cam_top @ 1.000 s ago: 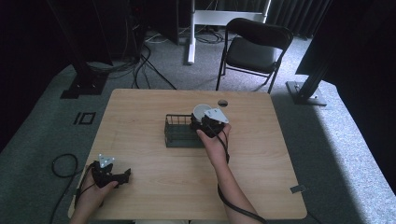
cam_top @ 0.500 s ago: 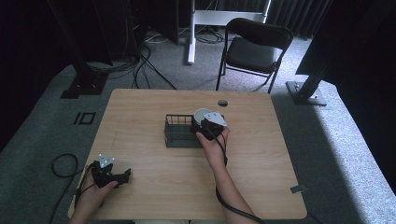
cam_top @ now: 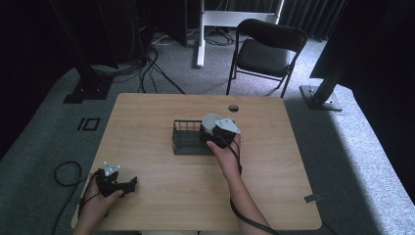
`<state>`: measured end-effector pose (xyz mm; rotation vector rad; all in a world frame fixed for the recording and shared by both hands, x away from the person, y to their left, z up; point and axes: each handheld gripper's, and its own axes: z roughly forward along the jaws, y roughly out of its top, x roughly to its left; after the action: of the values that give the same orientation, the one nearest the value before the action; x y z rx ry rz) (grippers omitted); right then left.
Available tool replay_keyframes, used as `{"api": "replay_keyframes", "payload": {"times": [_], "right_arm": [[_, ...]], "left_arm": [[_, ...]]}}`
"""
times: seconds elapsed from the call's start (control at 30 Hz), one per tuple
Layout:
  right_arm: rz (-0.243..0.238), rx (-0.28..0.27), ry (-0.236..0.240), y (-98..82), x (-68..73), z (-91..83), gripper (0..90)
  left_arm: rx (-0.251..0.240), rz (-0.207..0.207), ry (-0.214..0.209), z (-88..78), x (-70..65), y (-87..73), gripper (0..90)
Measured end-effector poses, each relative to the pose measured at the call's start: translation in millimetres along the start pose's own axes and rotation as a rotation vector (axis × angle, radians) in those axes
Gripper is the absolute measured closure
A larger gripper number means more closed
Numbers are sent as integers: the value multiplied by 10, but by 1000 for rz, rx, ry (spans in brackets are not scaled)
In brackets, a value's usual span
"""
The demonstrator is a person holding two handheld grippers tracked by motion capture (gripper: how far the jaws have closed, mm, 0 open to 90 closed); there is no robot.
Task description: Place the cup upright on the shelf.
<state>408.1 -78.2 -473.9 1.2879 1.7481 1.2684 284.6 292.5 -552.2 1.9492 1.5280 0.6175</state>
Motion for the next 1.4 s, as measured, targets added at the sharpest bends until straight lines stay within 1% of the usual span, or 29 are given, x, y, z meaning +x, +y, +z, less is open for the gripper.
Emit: {"api": "replay_keyframes", "payload": {"times": [0.2,0.27,0.33,0.43,0.63,0.73,0.77,0.87,1.03,1.13,1.17,1.3,1.4], "right_arm": [[-7,1,18,2,-47,-68,118],[1,0,24,-5,-63,-94,118],[-9,0,29,-18,-77,-118,118],[-9,-8,50,-39,-95,-157,118],[-44,-6,75,-71,-97,-236,118],[-46,-7,87,-86,-96,-271,118],[-63,-12,94,-101,-102,-313,118],[-61,-14,104,-110,-111,-361,118],[-87,-17,122,-153,-135,-473,118],[-96,-19,127,-170,-146,-510,118],[-101,-28,134,-188,-161,-552,118],[-112,-26,132,-213,-194,-600,118],[-112,-24,128,-252,-262,-664,118]], "left_arm": [[0,0,0,0,0,0,21],[0,0,0,0,0,0,21],[0,0,0,0,0,0,21],[0,0,0,0,0,0,21],[0,-1,0,0,0,0,21],[-1,-1,0,1,-1,0,21],[-2,-2,0,1,-1,-1,21],[-2,-1,0,1,-1,0,21],[-1,0,0,1,0,-1,21],[-2,-1,0,2,-1,-1,21],[-2,-1,0,2,-1,-1,21],[-2,-1,1,2,-1,-1,21],[-1,0,0,1,0,-1,21]]}}
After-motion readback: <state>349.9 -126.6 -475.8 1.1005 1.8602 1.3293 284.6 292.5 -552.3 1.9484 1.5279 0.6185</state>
